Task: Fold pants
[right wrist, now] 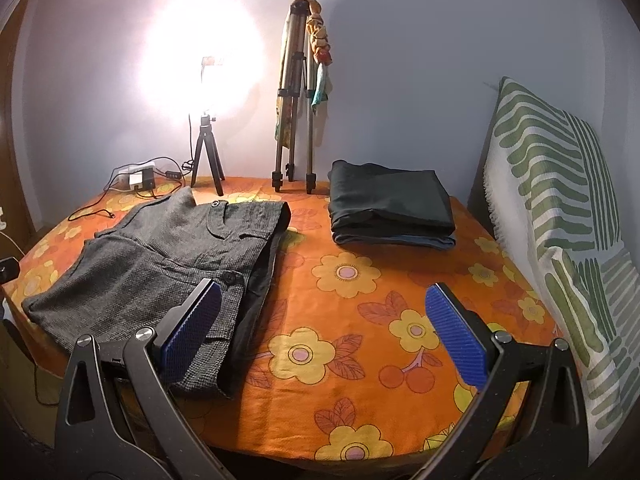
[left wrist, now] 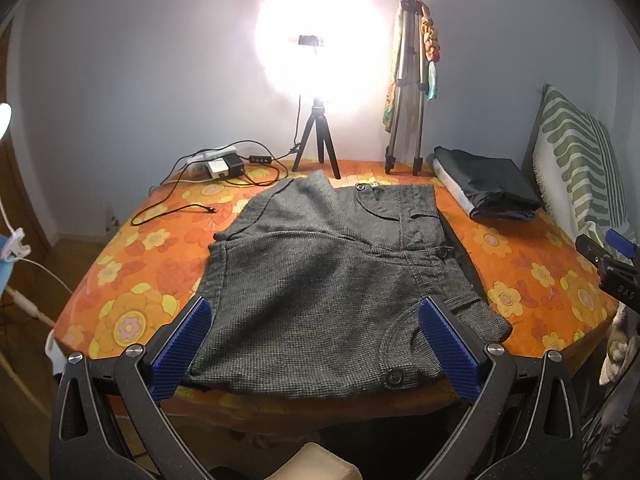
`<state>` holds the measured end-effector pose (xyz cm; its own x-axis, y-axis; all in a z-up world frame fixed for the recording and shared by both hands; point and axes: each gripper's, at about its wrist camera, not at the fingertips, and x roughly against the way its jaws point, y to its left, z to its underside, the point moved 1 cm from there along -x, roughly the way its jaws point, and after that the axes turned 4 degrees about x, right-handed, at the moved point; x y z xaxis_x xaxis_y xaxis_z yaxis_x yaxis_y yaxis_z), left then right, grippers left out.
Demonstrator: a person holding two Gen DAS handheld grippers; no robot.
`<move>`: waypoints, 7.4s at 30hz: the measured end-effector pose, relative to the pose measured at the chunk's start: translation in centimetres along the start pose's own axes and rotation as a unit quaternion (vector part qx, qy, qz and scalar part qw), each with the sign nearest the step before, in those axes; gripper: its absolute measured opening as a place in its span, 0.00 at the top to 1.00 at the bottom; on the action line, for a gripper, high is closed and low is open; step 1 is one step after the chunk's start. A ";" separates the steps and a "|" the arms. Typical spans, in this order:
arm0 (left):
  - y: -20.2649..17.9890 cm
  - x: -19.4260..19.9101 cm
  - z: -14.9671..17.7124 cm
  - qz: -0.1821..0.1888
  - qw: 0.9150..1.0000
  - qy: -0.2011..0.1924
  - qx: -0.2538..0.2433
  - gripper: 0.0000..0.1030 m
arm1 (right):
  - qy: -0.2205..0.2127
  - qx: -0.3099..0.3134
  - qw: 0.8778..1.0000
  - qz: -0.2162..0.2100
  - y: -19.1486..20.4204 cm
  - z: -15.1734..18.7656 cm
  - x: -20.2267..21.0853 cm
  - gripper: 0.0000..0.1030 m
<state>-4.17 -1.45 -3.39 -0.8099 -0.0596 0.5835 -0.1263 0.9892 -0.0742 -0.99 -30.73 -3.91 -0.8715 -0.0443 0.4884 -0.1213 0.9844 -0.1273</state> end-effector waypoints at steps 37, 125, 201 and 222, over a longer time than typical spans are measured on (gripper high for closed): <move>-0.2 1.0 -0.2 0.004 1.000 -0.012 -0.004 0.00 | -0.001 -0.003 1.000 0.003 -0.7 0.0 1.1 0.00; 7.0 -5.6 5.0 0.003 0.969 0.168 -0.180 0.34 | 0.115 0.244 0.930 -0.251 12.7 2.6 -8.2 0.90; 4.9 -32.6 -18.0 -0.048 0.989 0.056 -0.130 0.43 | 0.172 0.173 0.964 -0.108 10.2 -10.9 -38.0 0.91; 12.9 -27.3 -9.6 0.005 0.988 0.143 -0.050 0.33 | 0.172 0.130 0.974 -0.071 7.2 -11.9 -35.6 0.35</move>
<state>21.85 14.28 -12.51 -0.6145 -0.0230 0.7886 -0.0491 0.9988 -0.0091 34.80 -20.06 -11.98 -0.6325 -0.0735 0.7711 -0.3839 0.8944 -0.2296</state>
